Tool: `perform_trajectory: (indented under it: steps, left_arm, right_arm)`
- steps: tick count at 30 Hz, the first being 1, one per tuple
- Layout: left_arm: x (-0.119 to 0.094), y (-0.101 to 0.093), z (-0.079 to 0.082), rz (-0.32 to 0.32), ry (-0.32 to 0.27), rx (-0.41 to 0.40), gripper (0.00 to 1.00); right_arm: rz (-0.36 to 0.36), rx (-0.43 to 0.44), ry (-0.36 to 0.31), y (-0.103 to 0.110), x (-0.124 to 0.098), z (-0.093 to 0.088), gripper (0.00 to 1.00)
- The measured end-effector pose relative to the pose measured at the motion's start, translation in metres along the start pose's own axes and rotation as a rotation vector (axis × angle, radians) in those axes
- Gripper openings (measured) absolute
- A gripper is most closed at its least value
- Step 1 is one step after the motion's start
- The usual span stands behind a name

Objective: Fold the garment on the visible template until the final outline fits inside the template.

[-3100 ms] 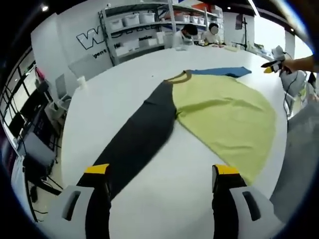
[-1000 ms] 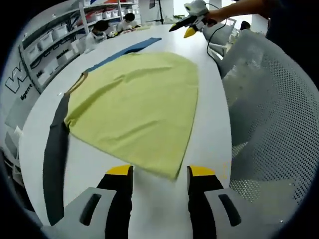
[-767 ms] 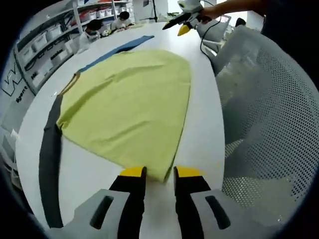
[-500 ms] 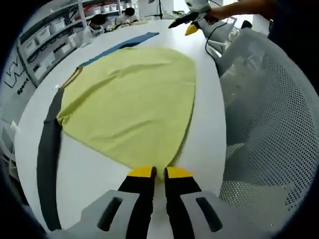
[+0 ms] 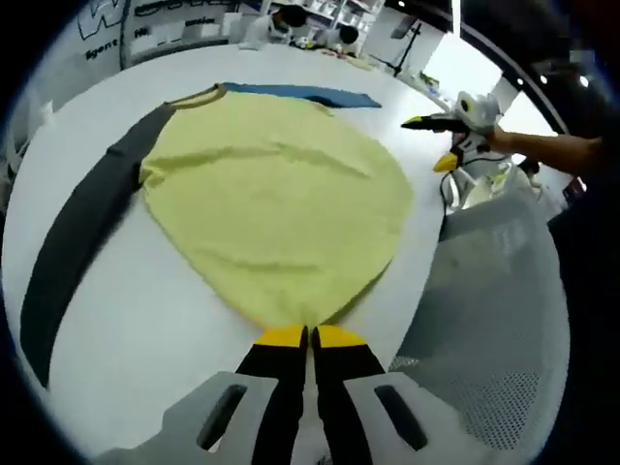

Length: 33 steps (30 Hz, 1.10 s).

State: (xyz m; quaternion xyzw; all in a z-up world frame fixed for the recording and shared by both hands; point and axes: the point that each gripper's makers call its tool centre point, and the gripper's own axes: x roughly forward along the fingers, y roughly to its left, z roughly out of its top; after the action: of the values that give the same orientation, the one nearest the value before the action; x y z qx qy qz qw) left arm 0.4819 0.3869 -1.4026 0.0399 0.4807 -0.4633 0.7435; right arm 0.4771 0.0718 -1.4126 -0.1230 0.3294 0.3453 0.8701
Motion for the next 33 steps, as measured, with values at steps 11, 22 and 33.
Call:
perform_trajectory:
  steps: [11,22,33]
  left_arm:
    - [-0.028,-0.025,0.053,-0.162,-0.218,-0.146,0.02]
    - [-0.057,-0.034,0.100,-0.241,-0.437,-0.273,0.02]
    - [-0.069,-0.033,0.103,-0.246,-0.466,-0.276,0.02]
  right_arm:
    - [0.064,-0.023,0.005,0.029,0.023,0.004,0.84]
    - [0.054,-0.038,0.008,0.044,0.051,0.011,0.89]
    - [-0.168,0.120,-0.008,0.000,0.055,0.014,0.81]
